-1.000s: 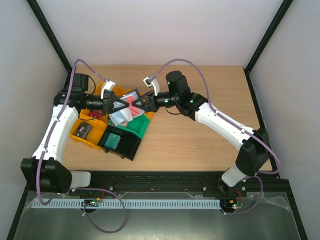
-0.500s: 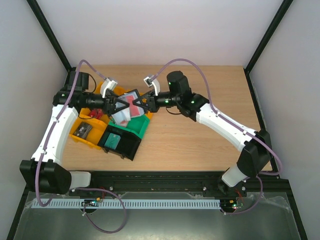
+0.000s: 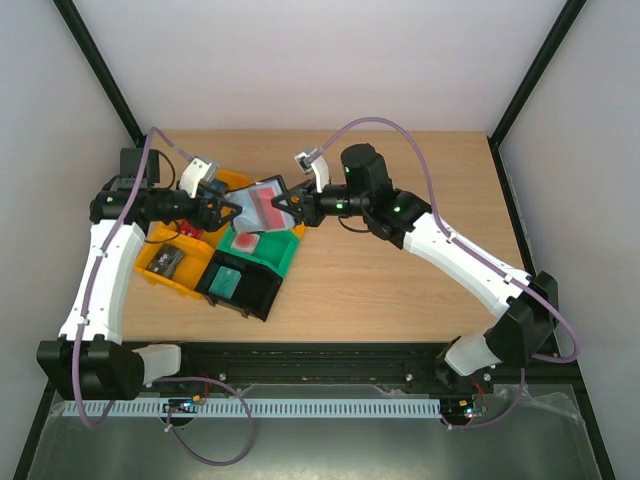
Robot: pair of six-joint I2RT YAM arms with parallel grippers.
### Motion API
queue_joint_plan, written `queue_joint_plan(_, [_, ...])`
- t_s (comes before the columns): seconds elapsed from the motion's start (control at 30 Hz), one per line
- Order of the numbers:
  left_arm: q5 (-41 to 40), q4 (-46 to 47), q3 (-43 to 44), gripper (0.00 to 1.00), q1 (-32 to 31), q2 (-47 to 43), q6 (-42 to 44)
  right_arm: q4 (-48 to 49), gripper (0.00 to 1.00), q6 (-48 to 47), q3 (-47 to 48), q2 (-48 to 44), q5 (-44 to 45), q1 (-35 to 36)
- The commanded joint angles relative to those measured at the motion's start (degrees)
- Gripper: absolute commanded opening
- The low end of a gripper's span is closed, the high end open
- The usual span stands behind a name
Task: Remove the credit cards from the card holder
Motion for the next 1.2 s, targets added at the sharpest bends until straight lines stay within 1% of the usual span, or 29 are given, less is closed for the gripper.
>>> queue_joint_plan(0.0, [3.03,-10.37,3.50,0.83,2.06,-0.54,10.03,-0.68,0.02,-1.14,2.06,-2.47,2.92,-0.18])
queue_joint_plan(0.1, [8.56,-13.56,5.17,0.89,2.38,-0.58,12.90,-2.53,0.02,-1.59,3.44,-1.78,6.35,-0.18])
queue_joint_plan(0.2, [14.87,-14.45,4.94,0.99,2.54,0.10,13.88,-3.19,0.02,-2.06,4.28,-0.93,6.06,-0.20])
queue_joint_plan(0.23, [16.84,-13.34,4.45,0.99,2.50,0.30,12.79,-3.20,0.02,-2.18,4.43,-0.73,5.36,-0.18])
queue_joint_plan(0.27, [18.76,-10.83,3.57,1.00,2.50,0.41,9.94,-3.16,0.02,-2.36,4.50,-0.59,4.33,-0.18])
queue_joint_plan(0.3, [20.12,-6.97,2.15,0.99,2.43,0.50,5.91,-3.00,0.02,-2.55,4.42,-0.60,3.66,-0.22])
queue_joint_plan(0.33, [21.02,-1.03,-0.16,0.99,2.41,0.44,-0.64,-2.82,0.02,-2.79,4.32,-0.66,3.21,-0.18])
queue_joint_plan(0.37, [20.86,4.96,-2.42,1.00,2.41,0.58,-7.75,-2.69,0.02,-3.04,4.32,-0.68,2.96,-0.20])
queue_joint_plan(0.4, [20.54,9.40,-4.18,1.00,2.37,0.91,-11.74,-2.61,0.02,-3.24,4.37,-0.69,2.96,-0.18])
queue_joint_plan(0.43, [20.25,12.20,-5.33,0.99,1.87,1.36,-13.77,-2.64,0.02,-3.45,4.51,-0.55,3.06,-0.18])
queue_joint_plan(0.47, [19.88,13.12,-5.53,0.99,0.85,1.70,-14.54,-2.79,0.02,-3.49,4.74,-0.48,3.17,-0.20])
queue_joint_plan(0.53, [18.85,12.71,-5.16,1.00,-1.33,2.16,-13.49,-3.02,0.02,-3.81,5.03,-0.18,2.44,-0.18])
queue_joint_plan(0.63, [16.34,12.39,-4.53,0.99,-1.67,2.97,-12.38,-2.44,0.02,-4.34,5.09,-0.31,0.17,-0.26])
queue_joint_plan(0.67, [16.03,12.70,-4.73,0.96,-1.11,3.17,-12.39,-2.23,0.02,-4.50,5.10,-0.50,-1.01,-0.39])
queue_joint_plan(0.7, [16.47,12.86,-4.99,0.89,-0.45,3.28,-12.28,-2.04,0.02,-4.59,5.05,-0.69,-2.32,-0.62])
queue_joint_plan(0.73, [17.61,12.68,-5.37,0.80,0.31,3.06,-11.59,-1.98,0.02,-4.84,4.84,-0.88,-3.62,-0.88])
queue_joint_plan(0.77, [19.95,11.87,-5.80,0.68,1.17,2.68,-10.06,-2.20,0.02,-5.26,4.72,-0.96,-4.77,-1.26])
queue_joint_plan(0.87, [28.22,8.01,-6.83,0.18,2.46,1.47,-4.93,-2.98,0.02,-6.28,4.38,-1.12,-6.84,-1.27])
queue_joint_plan(0.9, [30.02,5.70,-6.52,0.06,2.49,1.28,-2.37,-2.66,0.02,-6.12,4.07,-1.12,-7.21,-1.31])
queue_joint_plan(0.93, [31.16,3.17,-5.84,0.03,2.50,1.11,0.15,-2.22,0.02,-5.96,3.83,-1.06,-7.58,-1.27])
queue_joint_plan(1.0, [32.53,-0.27,-4.80,0.02,2.50,0.75,3.53,-1.58,0.02,-5.69,3.57,-0.81,-8.15,-1.27])
queue_joint_plan(1.07, [32.93,-0.89,-4.63,0.02,2.50,0.37,3.83,-0.94,0.02,-5.49,3.38,-0.69,-8.44,-1.28])
queue_joint_plan(1.1, [32.83,-0.90,-4.63,0.02,2.50,0.20,3.67,-0.58,0.06,-5.43,3.11,-0.69,-8.11,-1.29])
queue_joint_plan(1.17, [32.36,-1.03,-4.57,0.02,2.50,-0.28,3.69,-0.31,0.20,-6.05,2.32,-0.69,-7.41,-1.35])
